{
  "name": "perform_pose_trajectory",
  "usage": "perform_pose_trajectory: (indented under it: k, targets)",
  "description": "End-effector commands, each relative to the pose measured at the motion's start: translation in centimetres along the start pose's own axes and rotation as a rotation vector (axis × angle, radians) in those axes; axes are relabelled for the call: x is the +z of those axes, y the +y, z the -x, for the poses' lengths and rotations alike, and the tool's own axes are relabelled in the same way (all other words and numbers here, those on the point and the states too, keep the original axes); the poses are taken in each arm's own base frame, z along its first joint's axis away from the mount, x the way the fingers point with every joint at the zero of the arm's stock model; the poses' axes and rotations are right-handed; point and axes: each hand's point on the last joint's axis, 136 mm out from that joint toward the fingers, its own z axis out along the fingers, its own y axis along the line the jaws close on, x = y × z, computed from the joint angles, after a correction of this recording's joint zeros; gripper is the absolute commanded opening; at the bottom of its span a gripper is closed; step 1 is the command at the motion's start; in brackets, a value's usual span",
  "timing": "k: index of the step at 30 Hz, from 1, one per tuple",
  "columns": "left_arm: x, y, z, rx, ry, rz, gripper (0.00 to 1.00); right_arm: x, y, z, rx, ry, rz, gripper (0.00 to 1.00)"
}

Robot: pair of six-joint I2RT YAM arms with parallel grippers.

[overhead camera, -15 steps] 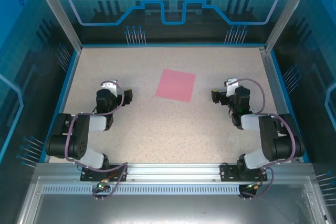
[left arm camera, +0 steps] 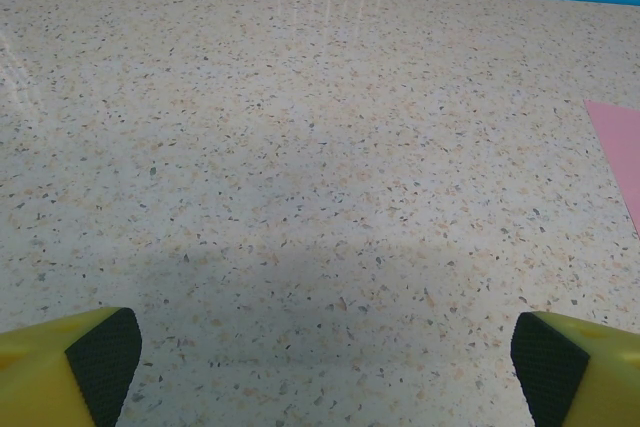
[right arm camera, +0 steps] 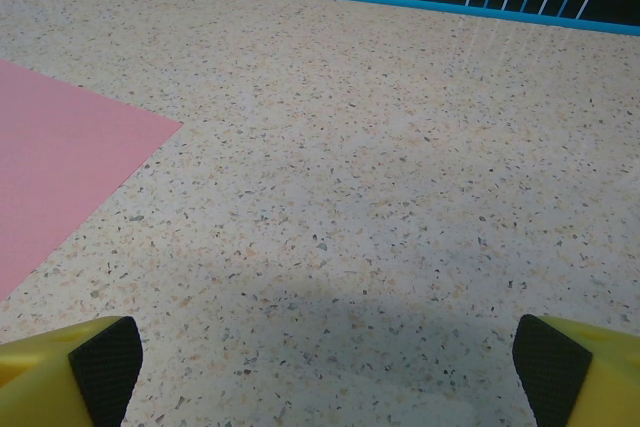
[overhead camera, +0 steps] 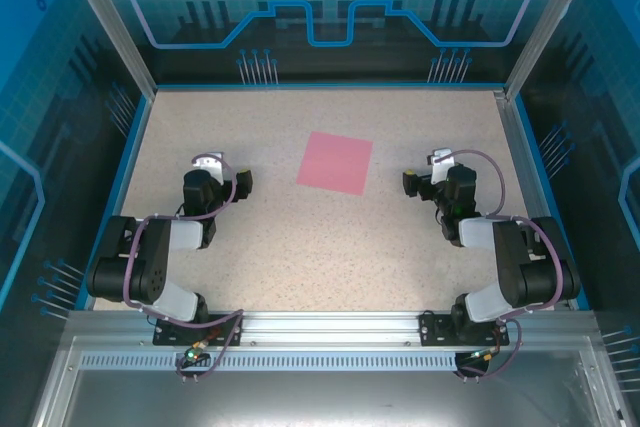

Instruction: Fold a paper plane with a square sheet of paper (pick it up from the middle)

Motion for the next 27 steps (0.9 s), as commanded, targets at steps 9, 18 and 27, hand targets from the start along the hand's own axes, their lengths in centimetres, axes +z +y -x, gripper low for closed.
perform_pose_trajectory:
  k: [9, 18, 27]
  targets:
    - [0.3, -0.2, 0.9, 0.021, -0.019, -0.003, 0.98, 0.3, -0.5, 0.5, -0.008, -0.007, -0.007, 0.99]
    - [-0.9, 1.0, 4.0, -0.051, 0.078, 0.104, 0.98, -1.9, 1.0, 4.6, -0.024, 0.053, 0.019, 0.99]
    - [-3.6, 0.8, 7.1, -0.314, 0.165, 0.152, 0.98, -2.1, 8.4, 6.4, 0.264, 0.428, 0.132, 0.99]
